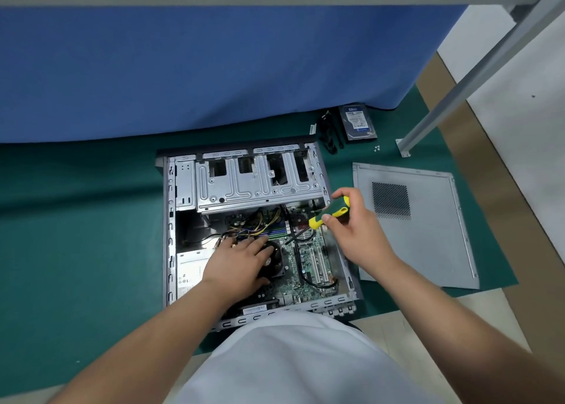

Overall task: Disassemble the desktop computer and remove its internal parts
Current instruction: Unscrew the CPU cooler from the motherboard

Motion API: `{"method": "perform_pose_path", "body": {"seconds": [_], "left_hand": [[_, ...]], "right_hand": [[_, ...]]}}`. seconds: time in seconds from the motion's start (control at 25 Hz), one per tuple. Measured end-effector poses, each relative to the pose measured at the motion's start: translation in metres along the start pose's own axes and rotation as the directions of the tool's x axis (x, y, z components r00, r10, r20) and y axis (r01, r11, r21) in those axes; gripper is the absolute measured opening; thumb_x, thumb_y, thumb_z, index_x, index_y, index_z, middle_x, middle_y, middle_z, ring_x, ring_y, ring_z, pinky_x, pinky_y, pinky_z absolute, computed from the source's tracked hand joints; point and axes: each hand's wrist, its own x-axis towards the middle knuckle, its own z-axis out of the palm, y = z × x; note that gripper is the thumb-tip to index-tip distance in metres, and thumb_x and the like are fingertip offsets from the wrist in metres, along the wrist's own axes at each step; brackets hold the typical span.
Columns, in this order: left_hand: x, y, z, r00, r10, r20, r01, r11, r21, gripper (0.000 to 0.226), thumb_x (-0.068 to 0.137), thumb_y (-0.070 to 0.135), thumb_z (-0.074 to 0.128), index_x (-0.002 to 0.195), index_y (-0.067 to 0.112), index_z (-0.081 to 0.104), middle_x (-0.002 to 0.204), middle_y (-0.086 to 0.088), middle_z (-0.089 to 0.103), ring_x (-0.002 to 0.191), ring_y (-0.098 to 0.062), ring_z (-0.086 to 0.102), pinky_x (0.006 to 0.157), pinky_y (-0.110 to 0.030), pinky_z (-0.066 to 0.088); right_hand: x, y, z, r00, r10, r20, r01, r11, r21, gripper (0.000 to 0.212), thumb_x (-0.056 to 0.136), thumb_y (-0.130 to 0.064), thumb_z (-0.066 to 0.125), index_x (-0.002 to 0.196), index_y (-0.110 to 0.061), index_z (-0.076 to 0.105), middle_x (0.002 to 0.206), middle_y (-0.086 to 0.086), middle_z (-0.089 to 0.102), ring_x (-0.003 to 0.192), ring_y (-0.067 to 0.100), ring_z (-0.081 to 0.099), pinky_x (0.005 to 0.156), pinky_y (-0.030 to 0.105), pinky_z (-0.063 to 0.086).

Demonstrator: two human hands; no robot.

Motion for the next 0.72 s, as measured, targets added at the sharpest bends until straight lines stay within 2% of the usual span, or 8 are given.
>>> {"method": "perform_pose_path", "body": {"seconds": [0.08,0.16,0.36,0.56,0.72], "left_hand": [[0.003,0.001,0.003,1.000,-0.003,0.020,0.003,1.000,0.017,0.077,0.096,0.066,0.048,0.161,0.033,0.023,0.171,0.007,0.012,0.152,-0.019,0.030,0.113,-0.046,0.031],[0.004,0.000,0.003,1.000,-0.013,0.027,0.013,1.000,0.013,0.078,0.096,0.064,0.050,0.161,0.032,0.023,0.171,0.009,0.010,0.152,-0.017,0.030,0.110,-0.044,0.033],[0.003,0.001,0.005,0.999,-0.016,0.035,0.015,1.000,0.019,0.077,0.097,0.063,0.049,0.162,0.030,0.022,0.171,0.009,0.008,0.153,-0.017,0.029,0.107,-0.042,0.035],[0.004,0.000,0.006,1.000,-0.008,0.028,0.008,1.000,0.022,0.077,0.098,0.064,0.047,0.162,0.030,0.022,0.171,0.009,0.008,0.153,-0.017,0.029,0.105,-0.041,0.037],[0.004,-0.001,0.007,1.000,-0.005,0.015,0.004,1.000,0.020,0.077,0.098,0.064,0.047,0.162,0.029,0.023,0.171,0.009,0.007,0.153,-0.017,0.029,0.106,-0.042,0.038]], "right_hand": [[-0.004,0.000,0.004,1.000,-0.025,0.019,0.025,1.000,-0.015,0.034,0.099,-0.029,0.062,0.120,-0.040,0.037,0.081,-0.003,0.068,0.063,0.010,0.060,0.061,0.036,0.052],[-0.005,0.001,0.009,0.999,-0.013,0.030,0.013,1.000,-0.009,0.034,0.100,-0.029,0.062,0.121,-0.040,0.037,0.084,0.000,0.069,0.065,0.012,0.061,0.064,0.041,0.054],[-0.004,0.003,0.018,0.999,-0.017,0.036,0.017,1.000,-0.004,0.034,0.100,-0.029,0.062,0.123,-0.037,0.037,0.079,-0.005,0.066,0.063,0.009,0.060,0.056,0.031,0.049],[-0.005,0.000,0.023,0.995,-0.065,0.076,0.071,0.994,-0.081,0.034,0.101,-0.030,0.060,0.125,-0.036,0.037,0.092,-0.006,0.065,0.070,0.006,0.061,0.062,0.031,0.051],[-0.007,0.000,0.023,0.997,-0.056,0.060,0.060,0.996,-0.061,0.033,0.100,-0.029,0.060,0.124,-0.034,0.038,0.092,-0.006,0.066,0.068,0.006,0.061,0.060,0.027,0.046]]}}
